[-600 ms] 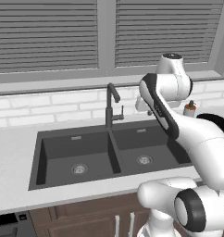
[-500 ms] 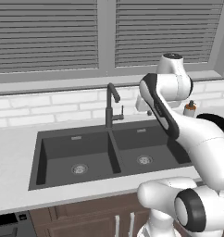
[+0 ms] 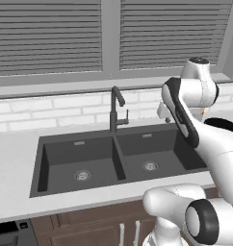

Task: Pick the pan and sponge and place them into the sink. Then turn on the water.

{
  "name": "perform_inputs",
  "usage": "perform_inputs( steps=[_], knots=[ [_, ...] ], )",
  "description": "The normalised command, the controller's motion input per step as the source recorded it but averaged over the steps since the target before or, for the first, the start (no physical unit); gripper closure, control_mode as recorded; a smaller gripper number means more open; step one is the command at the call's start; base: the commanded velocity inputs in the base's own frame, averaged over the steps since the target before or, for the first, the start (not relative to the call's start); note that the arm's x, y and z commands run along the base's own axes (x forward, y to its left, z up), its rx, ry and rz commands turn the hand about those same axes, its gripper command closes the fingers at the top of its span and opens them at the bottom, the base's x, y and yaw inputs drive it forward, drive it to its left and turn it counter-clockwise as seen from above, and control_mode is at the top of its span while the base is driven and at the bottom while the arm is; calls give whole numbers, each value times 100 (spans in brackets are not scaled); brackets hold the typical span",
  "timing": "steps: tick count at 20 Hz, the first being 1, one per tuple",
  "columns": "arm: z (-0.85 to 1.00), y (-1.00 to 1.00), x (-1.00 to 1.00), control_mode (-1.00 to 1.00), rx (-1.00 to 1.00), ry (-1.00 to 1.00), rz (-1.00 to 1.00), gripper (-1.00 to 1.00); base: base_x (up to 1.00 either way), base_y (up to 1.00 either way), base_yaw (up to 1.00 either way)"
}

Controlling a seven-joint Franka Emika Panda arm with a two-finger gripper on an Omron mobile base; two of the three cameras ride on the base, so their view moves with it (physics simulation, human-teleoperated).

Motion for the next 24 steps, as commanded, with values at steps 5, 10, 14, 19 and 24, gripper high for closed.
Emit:
perform_inputs(
  steps=[5,10,14,19,24],
  knots=[
    [-22,-76,-24,-100,0,-3,0,-100,0,0,0],
    [-25,-76,-9,-100,0,0,0,-100,0,0,0],
    [-24,-78,-1,-100,0,0,0,-100,0,0,0],
    [-20,-78,0,-100,0,0,0,-100,0,0,0],
    [-19,-76,0,-100,0,0,0,-100,0,0,0]
  ],
)
